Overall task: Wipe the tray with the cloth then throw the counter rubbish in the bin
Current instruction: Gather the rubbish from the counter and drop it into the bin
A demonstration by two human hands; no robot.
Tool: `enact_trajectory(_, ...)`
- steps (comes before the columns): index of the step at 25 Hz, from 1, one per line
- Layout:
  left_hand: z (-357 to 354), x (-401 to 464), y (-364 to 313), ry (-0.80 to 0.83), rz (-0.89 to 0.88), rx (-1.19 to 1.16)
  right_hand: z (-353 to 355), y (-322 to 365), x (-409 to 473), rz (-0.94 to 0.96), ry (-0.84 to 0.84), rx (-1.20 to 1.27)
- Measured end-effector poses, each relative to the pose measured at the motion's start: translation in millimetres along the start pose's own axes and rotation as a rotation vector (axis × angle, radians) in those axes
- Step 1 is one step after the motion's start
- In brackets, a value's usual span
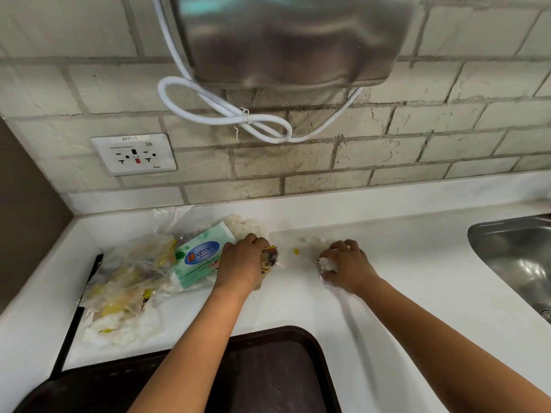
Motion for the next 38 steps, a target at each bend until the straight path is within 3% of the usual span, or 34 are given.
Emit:
enact_trajectory(3,15.0,-5.2,-2.1,-0.065,-0.031,-0.087,-3.0,-5.7,-2.3,-0.010,0.042,0.260)
enact_trajectory(7,28.9,-13.0,4.9,-0.172,0.027,-0.363,-4.5,-12.5,-13.7,-0.047,-0.053,0.318)
enact_trajectory(10,36.4,-21.7,5.9,-0.243,0.038,-0.432,-5.5,-23.2,-24.8,-0.099,-0.127,0.450)
enact_trajectory(18,32.1,-29.9,0.9,-0.209,0.056,-0.474,8.0,-35.3,-48.6,-0.133,-0.393,0.681)
enact_trajectory(26,22.6,-33.1,-7.2,-0.260,0.089,-0.774,21.5,-47.9,-83.6,-0.094,-0.673,0.735)
enact_trajectory(32,25.1,-47.4,-28.4,-0.353,0.112,-0.980,35.6,-76.7,-125.3,-0.132,-0.780,1.191)
enact_trajectory(38,30.6,-78.1,-79.7,-0.298,0.068,-1.291,48.7,-80.4,-195.1,-0.041,-0.837,1.240)
Point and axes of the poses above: each hand's wrist, its own x-axis towards the middle knuckle, its own z-axis out of the back of the hand, y = z × x, the point moved 6 cm from there along x, towards the middle knuckle, and after that the axes turned 10 degrees about y, right-handed, at the moved point
